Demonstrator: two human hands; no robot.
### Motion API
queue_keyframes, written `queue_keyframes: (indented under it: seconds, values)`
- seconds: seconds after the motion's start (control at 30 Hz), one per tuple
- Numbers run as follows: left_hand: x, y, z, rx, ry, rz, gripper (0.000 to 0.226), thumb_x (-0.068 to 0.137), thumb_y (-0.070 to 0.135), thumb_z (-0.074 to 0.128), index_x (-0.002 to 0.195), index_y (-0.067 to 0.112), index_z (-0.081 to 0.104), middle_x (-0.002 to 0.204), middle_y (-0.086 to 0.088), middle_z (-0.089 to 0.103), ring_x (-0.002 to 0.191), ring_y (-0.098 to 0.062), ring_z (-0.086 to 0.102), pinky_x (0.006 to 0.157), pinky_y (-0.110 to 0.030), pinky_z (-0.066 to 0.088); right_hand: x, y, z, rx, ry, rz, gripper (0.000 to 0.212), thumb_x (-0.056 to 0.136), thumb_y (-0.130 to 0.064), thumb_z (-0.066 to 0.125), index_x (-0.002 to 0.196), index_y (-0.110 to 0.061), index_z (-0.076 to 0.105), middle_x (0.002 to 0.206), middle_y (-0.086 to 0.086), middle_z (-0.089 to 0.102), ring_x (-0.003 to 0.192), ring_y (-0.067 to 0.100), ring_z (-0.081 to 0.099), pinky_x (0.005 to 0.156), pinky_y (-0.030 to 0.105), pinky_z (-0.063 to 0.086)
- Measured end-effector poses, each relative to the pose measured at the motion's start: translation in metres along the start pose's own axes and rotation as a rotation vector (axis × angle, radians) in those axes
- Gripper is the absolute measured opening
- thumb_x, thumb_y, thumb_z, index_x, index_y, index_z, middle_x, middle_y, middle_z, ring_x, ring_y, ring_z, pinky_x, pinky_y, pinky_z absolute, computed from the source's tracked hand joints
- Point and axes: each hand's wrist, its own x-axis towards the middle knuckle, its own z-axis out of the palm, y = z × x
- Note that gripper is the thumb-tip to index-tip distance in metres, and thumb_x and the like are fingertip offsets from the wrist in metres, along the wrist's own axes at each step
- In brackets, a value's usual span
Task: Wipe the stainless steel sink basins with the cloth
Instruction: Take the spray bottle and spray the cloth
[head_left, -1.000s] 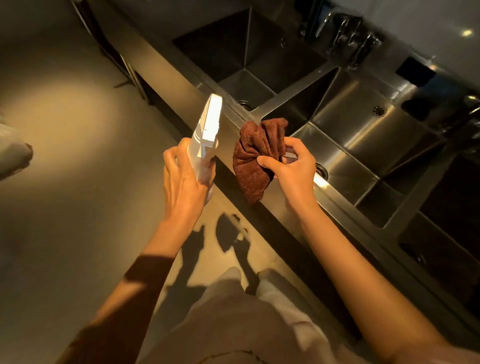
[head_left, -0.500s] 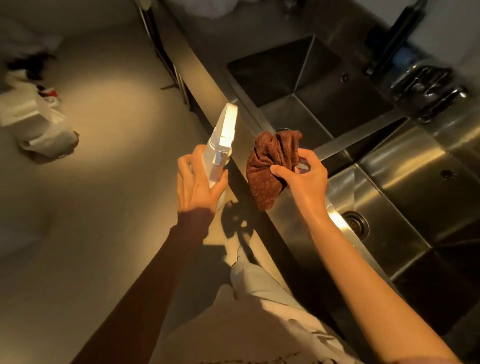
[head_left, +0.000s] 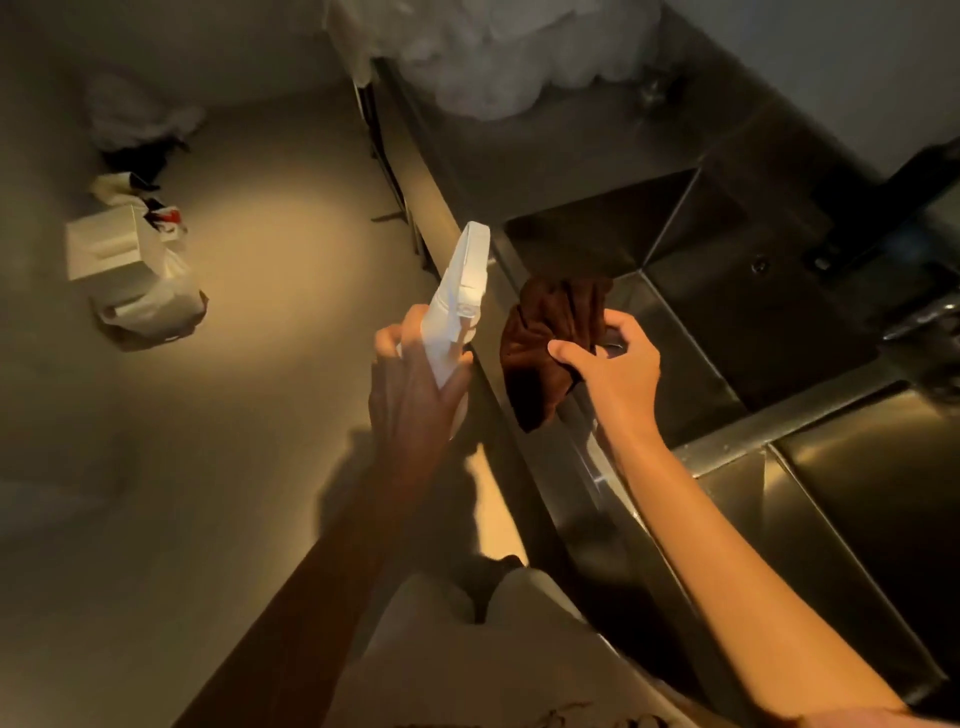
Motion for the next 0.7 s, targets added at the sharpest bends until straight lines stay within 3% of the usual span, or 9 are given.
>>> queue_keyframes:
  seconds: [0.1,0.27,0.33,0.47,0.7]
  values:
    - [0.030,-0.015,0.001,-0.021,0.013,0.005,0.069,0.090,0.049,0.058,0.142,0.012,0.031,0.134,-0.015,0.040,0.113,-0.028,0.050,0.087,-0.038,0.049,0.019,-0.004,0.028,-0.003,-0.003,0.020,0.045,0.068,-0.010,0.082,0.109,-0.015,0.063,0.098,-0.005,0.068,0.091,0.005,0.066,0.101,0.035,0.049]
    - [0.090,-0.043,-0.007,-0.060,0.008,0.033,0.068,0.088,0.044,0.060,0.142,0.016,0.030,0.132,-0.013,0.041,0.111,-0.027,0.051,0.086,-0.043,0.051,0.056,-0.012,0.082,0.011,0.028,0.026,0.044,0.065,-0.009,0.084,0.102,-0.020,0.064,0.092,-0.004,0.070,0.088,0.017,0.069,0.089,0.042,0.055]
    - [0.118,-0.057,-0.014,-0.059,0.004,0.073,0.067,0.088,0.043,0.061,0.141,0.015,0.031,0.131,-0.014,0.041,0.109,-0.028,0.052,0.085,-0.040,0.050,0.070,-0.020,0.105,0.035,0.073,0.027,0.045,0.065,-0.009,0.084,0.104,-0.019,0.064,0.088,-0.008,0.069,0.086,0.015,0.069,0.086,0.039,0.057]
    - [0.174,-0.084,-0.024,-0.030,-0.008,0.173,0.066,0.087,0.046,0.061,0.138,0.022,0.027,0.132,-0.012,0.041,0.112,-0.025,0.050,0.084,-0.035,0.051,0.096,-0.040,0.141,0.104,0.191,-0.007,0.046,0.070,-0.002,0.079,0.112,-0.011,0.061,0.084,-0.016,0.061,0.067,-0.008,0.062,0.070,0.016,0.054]
    - [0.247,-0.097,-0.023,-0.076,-0.096,0.273,0.066,0.087,0.044,0.064,0.135,0.032,0.021,0.133,-0.009,0.040,0.112,-0.023,0.051,0.086,-0.038,0.053,0.120,-0.047,0.165,0.134,0.351,0.016,0.043,0.070,-0.005,0.080,0.105,-0.022,0.061,0.093,-0.014,0.064,0.086,0.002,0.065,0.082,0.029,0.057]
